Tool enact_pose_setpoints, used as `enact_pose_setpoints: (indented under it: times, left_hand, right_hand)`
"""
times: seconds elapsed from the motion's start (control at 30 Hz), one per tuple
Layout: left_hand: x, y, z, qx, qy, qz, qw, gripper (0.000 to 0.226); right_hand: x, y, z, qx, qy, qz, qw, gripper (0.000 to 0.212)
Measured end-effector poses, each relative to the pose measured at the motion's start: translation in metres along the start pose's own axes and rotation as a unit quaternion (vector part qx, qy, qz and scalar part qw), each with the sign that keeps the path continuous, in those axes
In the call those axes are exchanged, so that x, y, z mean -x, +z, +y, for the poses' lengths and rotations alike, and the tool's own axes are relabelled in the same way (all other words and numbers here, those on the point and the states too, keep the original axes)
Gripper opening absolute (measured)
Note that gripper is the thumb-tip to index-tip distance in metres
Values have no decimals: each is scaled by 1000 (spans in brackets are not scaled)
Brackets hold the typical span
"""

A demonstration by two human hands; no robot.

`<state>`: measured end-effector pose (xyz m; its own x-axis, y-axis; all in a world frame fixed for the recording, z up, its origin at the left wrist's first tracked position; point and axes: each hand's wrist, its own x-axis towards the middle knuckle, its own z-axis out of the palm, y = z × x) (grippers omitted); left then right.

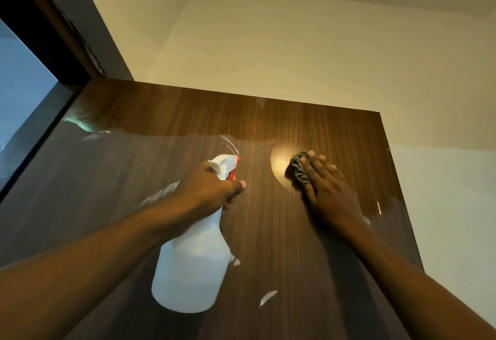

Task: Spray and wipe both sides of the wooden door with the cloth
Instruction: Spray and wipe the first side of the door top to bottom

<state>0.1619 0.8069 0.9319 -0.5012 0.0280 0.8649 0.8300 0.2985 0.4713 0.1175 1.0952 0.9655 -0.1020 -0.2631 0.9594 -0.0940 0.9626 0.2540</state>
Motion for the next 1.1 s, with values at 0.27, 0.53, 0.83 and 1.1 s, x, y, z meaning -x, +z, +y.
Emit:
enact_pose_setpoints:
  times: [0.27, 0.53, 0.83, 1.1]
  left_hand:
    - [-6, -23, -11, 24, 2, 3, 1000, 21]
    - [8, -48, -26, 3, 11, 17, 1000, 11]
    - [-4, -79, -39, -50, 18, 50, 997, 23]
    - [2, -92, -45, -69, 0, 42, 997, 23]
  right_hand:
    - [-75, 18, -91, 17, 12, 1, 1000, 56]
    - [-1, 21, -77, 25, -76, -45, 996, 62]
    - [-100, 37, -146, -2, 22, 32, 999, 55]
    - [-33, 42, -136, 34, -98, -18, 994, 60]
